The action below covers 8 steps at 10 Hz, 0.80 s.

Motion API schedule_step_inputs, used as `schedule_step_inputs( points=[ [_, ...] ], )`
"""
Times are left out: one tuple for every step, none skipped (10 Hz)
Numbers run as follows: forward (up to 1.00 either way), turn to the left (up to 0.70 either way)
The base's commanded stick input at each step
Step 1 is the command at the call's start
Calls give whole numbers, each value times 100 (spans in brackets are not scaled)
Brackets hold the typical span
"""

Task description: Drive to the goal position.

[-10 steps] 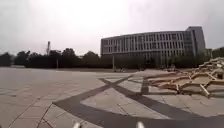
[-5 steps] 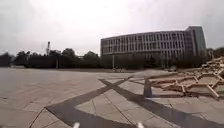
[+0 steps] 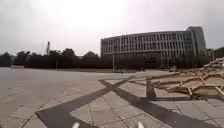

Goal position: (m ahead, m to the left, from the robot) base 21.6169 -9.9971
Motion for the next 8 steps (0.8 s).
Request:
schedule_step_inputs(
  points=[
    [50, 0],
    [50, 0],
    [50, 0],
    [50, 0],
    [50, 0],
    [50, 0],
    [50, 0],
    [50, 0]
  ],
)
